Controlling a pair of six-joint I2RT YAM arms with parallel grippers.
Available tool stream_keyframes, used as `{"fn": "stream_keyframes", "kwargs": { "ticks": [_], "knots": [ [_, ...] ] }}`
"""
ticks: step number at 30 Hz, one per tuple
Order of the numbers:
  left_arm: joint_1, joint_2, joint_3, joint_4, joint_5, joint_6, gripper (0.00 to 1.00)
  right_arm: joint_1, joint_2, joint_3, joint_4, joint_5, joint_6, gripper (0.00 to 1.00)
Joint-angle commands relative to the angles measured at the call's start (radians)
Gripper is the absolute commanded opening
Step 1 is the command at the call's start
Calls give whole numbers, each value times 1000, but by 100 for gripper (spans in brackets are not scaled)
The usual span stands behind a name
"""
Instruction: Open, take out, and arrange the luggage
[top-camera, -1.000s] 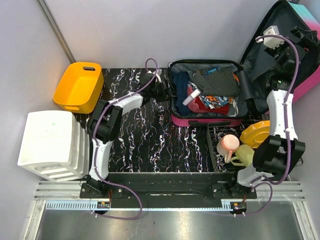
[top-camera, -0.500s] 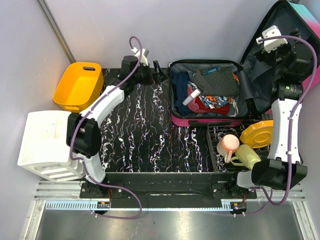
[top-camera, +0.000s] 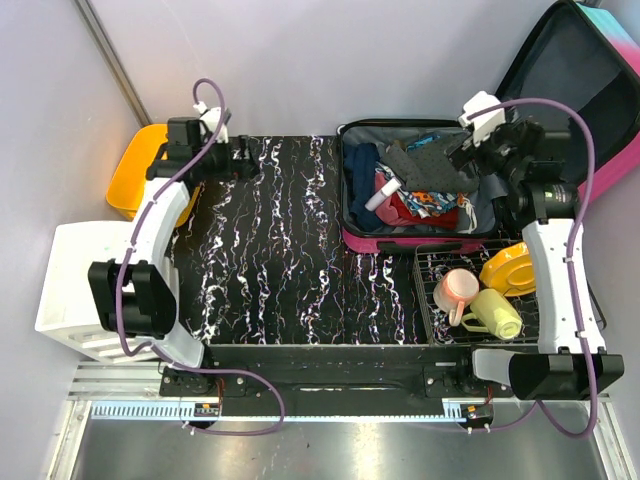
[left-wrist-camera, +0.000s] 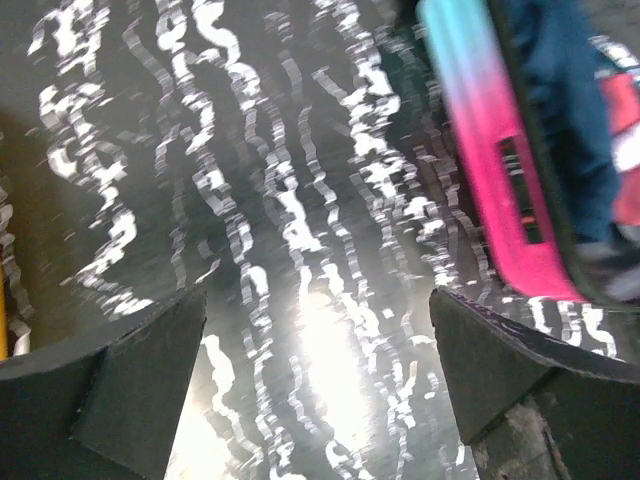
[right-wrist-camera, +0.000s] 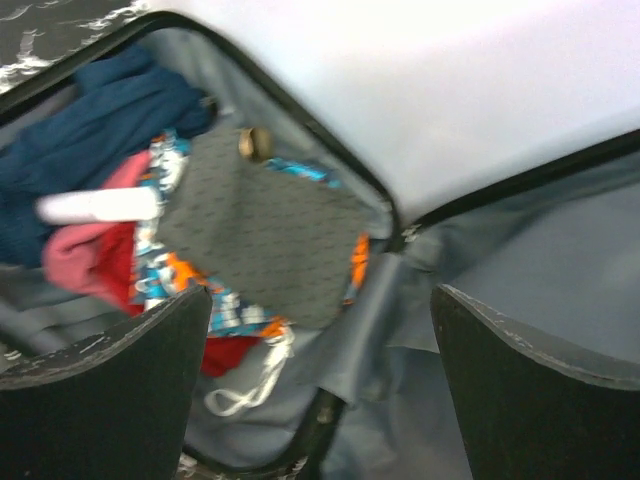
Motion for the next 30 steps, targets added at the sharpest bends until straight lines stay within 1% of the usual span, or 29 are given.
{"fn": "stream_keyframes", "kwargs": {
  "ticks": [1,3,4,5,10,12,15,16,18,22,23,24,26,27,28,29,30],
  "knots": [
    [78,38,88,-148,-84,132,99,14,4,-41,-102,-81,119,100],
    [107,82,122,-166,-125,166,99,42,18,-58,-106,-96,143,100],
    [114,99,152,-174,-187,174,99,45,22,-62,-104,-98,148,100],
    [127,118,169,-179,-212,180,99,50,34,-62,-103,-97,154,99],
    [184,259,312,-220,-328,189,99,66,96,-32,-96,-63,182,99],
    [201,322,379,-234,-343,188,99,71,137,2,-95,-58,188,98],
    [230,388,433,-235,-384,197,99,80,195,34,-96,-45,206,98],
    [235,402,442,-238,-414,203,99,80,209,47,-103,-40,211,98],
    [244,444,462,-251,-428,218,99,86,243,68,-116,-22,226,98],
    [255,503,453,-255,-470,247,99,85,265,50,-121,18,208,98],
    [259,512,447,-254,-464,240,97,85,269,39,-123,25,205,98],
    [264,529,443,-257,-456,234,93,86,272,37,-132,34,197,99],
    [267,538,441,-280,-413,205,87,86,281,33,-139,40,191,99],
    [267,535,436,-291,-390,191,79,85,284,30,-139,44,183,99],
    [262,529,427,-300,-328,175,74,85,291,25,-139,43,177,100],
    [256,520,415,-303,-301,142,70,83,295,13,-139,45,168,99],
    [249,499,388,-306,-268,125,63,85,300,5,-132,46,150,99]
  ]
}}
